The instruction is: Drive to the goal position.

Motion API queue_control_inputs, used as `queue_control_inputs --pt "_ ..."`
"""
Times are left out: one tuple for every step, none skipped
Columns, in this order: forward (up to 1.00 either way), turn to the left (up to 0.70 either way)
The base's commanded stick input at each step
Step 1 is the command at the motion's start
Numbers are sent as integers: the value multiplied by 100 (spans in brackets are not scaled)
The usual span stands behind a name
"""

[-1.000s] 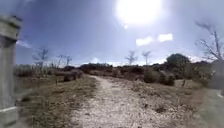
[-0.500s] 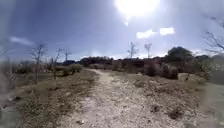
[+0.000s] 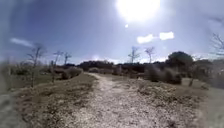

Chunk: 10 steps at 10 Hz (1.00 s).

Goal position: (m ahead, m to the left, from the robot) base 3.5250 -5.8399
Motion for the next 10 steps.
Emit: queue_control_inputs --pt "70 0" --pt "70 0" --pt "70 0" --pt "70 0" --pt "70 0" --pt "70 0" --pt "70 0" --pt "70 0" --pt "70 0" --pt "70 0"
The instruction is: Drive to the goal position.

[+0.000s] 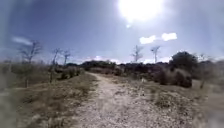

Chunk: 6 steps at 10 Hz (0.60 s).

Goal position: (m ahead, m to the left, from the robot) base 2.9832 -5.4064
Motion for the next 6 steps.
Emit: queue_control_inputs --pt "70 0" --pt "70 0" --pt "70 0" --pt "70 0" --pt "70 0" --pt "70 0"
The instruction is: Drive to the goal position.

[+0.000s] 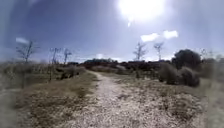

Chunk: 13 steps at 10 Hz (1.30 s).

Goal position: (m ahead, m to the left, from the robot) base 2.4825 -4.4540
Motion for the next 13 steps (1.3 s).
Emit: queue_control_inputs --pt "70 0" --pt "70 0" --pt "70 0" --pt "70 0" --pt "70 0" --pt "70 0" --pt "70 0" --pt "70 0" --pt "70 0" --pt "70 0" --pt "70 0" --pt "70 0" --pt "70 -21"
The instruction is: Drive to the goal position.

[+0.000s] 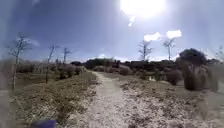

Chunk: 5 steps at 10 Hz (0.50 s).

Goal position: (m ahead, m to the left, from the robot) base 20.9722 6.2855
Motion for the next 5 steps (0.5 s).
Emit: queue_control_inputs --pt "70 -19" --pt "70 0" --pt "70 0" --pt "70 0" --pt "70 0"
